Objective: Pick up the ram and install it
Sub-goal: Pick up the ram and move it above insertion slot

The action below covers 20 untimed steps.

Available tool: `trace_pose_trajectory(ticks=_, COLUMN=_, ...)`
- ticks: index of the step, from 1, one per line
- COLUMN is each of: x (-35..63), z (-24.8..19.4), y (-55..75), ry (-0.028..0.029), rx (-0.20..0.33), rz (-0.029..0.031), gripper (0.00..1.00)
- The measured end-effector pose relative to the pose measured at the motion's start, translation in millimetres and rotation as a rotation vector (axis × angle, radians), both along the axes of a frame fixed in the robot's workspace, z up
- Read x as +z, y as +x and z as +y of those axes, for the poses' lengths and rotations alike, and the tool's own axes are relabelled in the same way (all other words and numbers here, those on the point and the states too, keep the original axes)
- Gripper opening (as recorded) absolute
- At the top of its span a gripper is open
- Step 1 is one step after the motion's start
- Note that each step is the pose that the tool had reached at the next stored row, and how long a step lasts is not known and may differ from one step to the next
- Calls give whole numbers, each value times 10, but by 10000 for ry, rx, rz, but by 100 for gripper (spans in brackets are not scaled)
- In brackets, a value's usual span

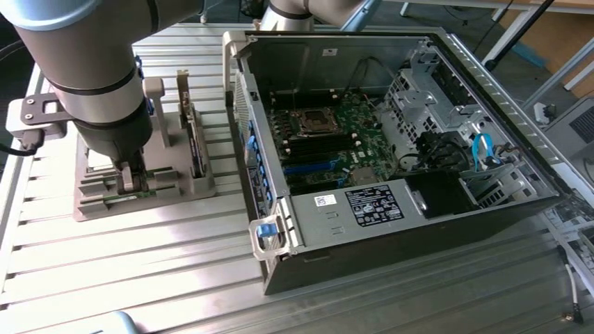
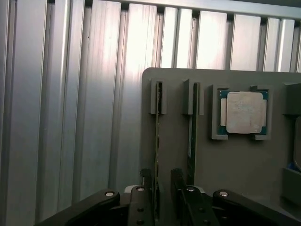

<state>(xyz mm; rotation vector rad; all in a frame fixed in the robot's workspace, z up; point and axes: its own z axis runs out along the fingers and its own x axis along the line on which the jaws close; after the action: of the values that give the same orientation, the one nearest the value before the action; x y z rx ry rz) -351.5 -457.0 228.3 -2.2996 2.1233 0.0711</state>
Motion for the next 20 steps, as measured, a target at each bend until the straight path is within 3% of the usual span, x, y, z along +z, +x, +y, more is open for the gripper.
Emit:
trace_pose_trajectory(ticks=6, x=-75, z=0, y=0, ry=-1, rx=0, rz=1, gripper=30)
trace_pose_trajectory(ticks=20, x=-77, z=0, y=0, ry=0, rx=0, rz=0, gripper=29)
